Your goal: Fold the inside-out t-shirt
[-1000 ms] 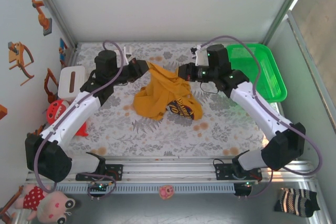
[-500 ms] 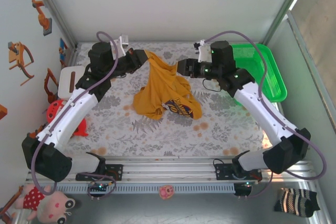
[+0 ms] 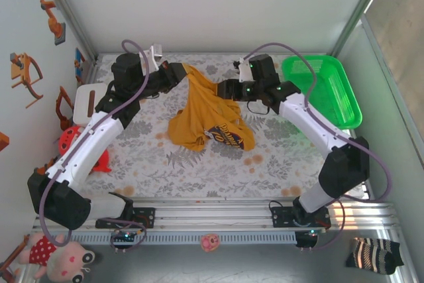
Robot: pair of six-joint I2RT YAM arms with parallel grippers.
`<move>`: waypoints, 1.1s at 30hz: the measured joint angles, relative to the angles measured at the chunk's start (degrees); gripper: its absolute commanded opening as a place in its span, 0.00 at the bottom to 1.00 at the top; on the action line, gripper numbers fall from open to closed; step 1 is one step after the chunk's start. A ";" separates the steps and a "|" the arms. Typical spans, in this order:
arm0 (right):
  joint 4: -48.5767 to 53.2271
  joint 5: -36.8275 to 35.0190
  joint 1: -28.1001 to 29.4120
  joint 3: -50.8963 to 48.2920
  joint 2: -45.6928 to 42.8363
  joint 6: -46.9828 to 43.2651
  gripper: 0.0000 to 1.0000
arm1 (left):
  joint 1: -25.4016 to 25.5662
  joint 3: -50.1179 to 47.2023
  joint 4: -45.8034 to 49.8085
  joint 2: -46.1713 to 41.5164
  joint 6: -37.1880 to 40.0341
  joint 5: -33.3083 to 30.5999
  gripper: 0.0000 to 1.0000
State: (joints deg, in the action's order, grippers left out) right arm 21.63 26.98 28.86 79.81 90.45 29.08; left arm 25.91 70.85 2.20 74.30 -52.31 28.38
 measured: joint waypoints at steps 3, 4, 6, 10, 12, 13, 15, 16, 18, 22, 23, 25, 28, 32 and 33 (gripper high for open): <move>-0.63 0.39 0.04 2.14 2.29 0.24 0.26 | 0.00 -0.04 0.00 -0.02 -0.02 0.00 0.00; -0.81 0.55 0.04 2.95 2.93 0.24 0.11 | 0.00 -0.07 0.00 -0.04 -0.02 0.00 0.00; -1.33 0.79 0.04 4.46 3.74 0.02 0.00 | -0.02 -0.17 0.00 -0.11 -0.02 -0.02 0.00; -1.31 1.64 -0.31 5.86 2.69 0.00 0.00 | -0.52 -0.28 0.70 -0.44 0.00 -0.31 0.00; -1.07 2.54 -0.70 6.25 1.05 0.00 0.00 | -1.62 -0.28 2.19 -0.72 0.02 -0.94 0.00; -0.79 3.21 -0.94 6.56 -0.09 0.00 0.00 | -2.51 -0.28 3.02 -0.79 0.02 -1.44 0.00; 0.15 4.52 -1.33 7.48 -2.75 -0.02 0.00 | -4.83 -0.28 4.26 -0.79 0.04 -1.97 0.00; 0.59 5.49 -1.53 8.17 -4.59 -0.02 0.00 | -6.27 -0.26 4.85 -0.72 0.07 -2.23 0.00; 0.59 7.67 -1.88 9.44 -7.76 -0.02 0.00 | -8.87 0.04 5.75 -0.42 0.07 -2.05 0.00; 0.26 12.48 -1.84 11.34 -11.37 0.04 0.00 | -10.01 3.28 6.19 0.85 0.09 1.60 0.00; 0.17 13.16 -2.01 11.34 -11.63 0.24 0.00 | -10.16 4.17 6.21 0.90 0.09 2.14 0.00; -0.07 14.12 -2.43 11.30 -11.56 0.76 0.00 | -10.67 5.95 6.21 0.87 0.15 2.91 0.00; -0.35 14.23 -3.04 10.62 -11.41 1.36 0.00 | -11.08 7.17 5.46 0.79 -0.24 3.96 0.00; -1.70 14.23 -3.56 9.01 -11.41 2.91 0.00 | -10.14 7.17 4.28 0.55 -1.92 4.17 0.00; -2.08 14.16 -3.63 8.57 -11.41 3.28 0.00 | -9.35 7.32 4.20 0.48 -2.25 3.87 0.00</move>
State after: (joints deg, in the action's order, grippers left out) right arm 19.55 41.15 25.23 88.38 79.05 32.36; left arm 16.56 78.17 6.39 74.78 -54.57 32.25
